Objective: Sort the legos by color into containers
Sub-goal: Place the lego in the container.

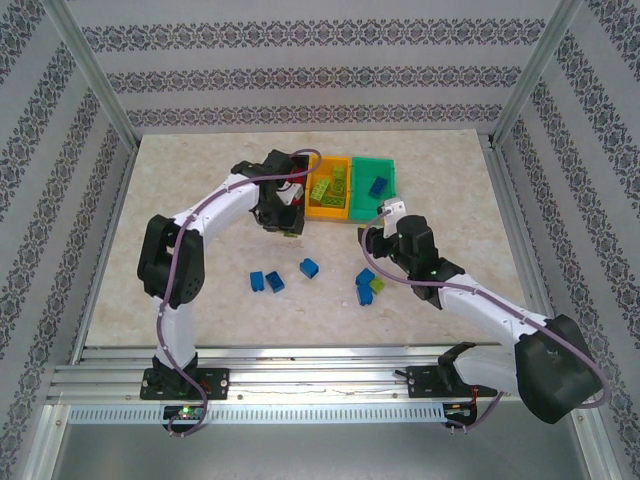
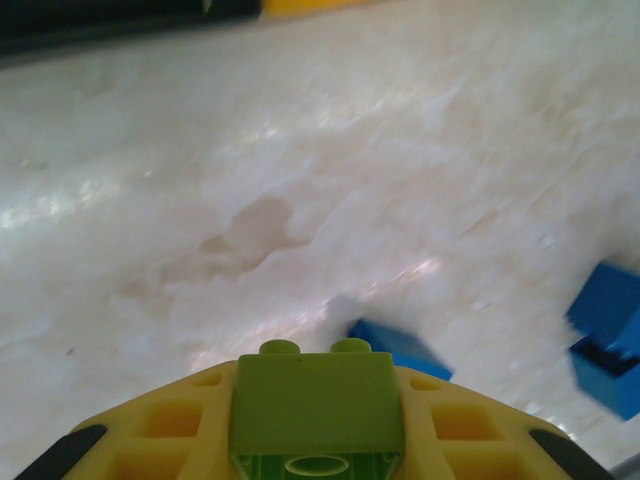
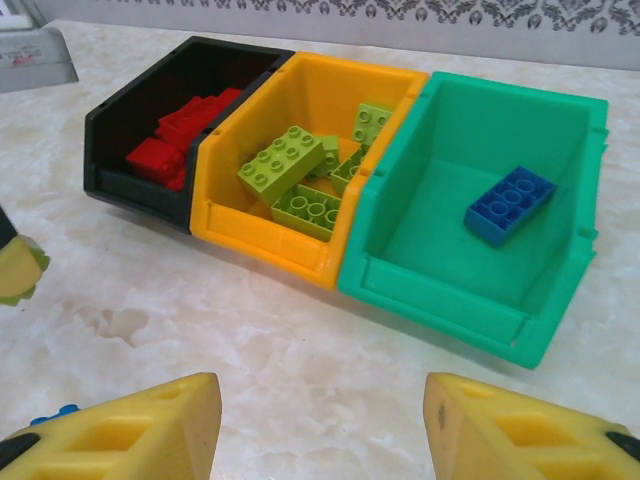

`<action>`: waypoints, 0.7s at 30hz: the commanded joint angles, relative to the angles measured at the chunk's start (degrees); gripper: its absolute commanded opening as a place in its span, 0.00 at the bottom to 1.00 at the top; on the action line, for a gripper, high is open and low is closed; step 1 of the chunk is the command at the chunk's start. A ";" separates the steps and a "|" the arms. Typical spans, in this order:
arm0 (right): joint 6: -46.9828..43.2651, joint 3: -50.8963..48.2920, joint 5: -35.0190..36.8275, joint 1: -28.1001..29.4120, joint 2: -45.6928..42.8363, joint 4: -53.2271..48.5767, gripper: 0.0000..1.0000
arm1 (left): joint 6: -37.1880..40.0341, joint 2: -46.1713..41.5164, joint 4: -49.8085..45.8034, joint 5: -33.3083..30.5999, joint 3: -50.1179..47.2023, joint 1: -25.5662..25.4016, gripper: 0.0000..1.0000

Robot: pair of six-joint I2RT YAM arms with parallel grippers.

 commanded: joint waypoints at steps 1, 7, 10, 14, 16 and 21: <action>1.51 -0.87 -0.88 -0.57 -1.57 1.15 0.57 | -5.67 3.84 6.66 4.30 6.61 -0.77 0.20; 1.73 -1.01 -0.87 -0.78 0.32 2.39 0.57 | -3.50 16.11 -2.58 0.05 29.78 -1.39 0.25; 1.68 -0.02 -0.90 -1.01 1.73 1.69 0.57 | -2.49 22.17 -6.24 -2.00 40.24 -1.52 0.30; 2.08 -0.21 -1.67 -1.05 1.75 2.32 0.57 | -3.53 28.19 -9.32 -1.54 50.31 -1.66 0.44; 2.17 0.00 -1.69 -1.13 1.45 1.74 0.57 | -3.62 28.85 -9.43 -0.81 51.84 -1.81 0.54; 2.78 -0.39 -2.31 -1.23 -0.10 1.62 0.57 | -2.84 26.09 -8.73 -2.05 49.51 -2.51 0.70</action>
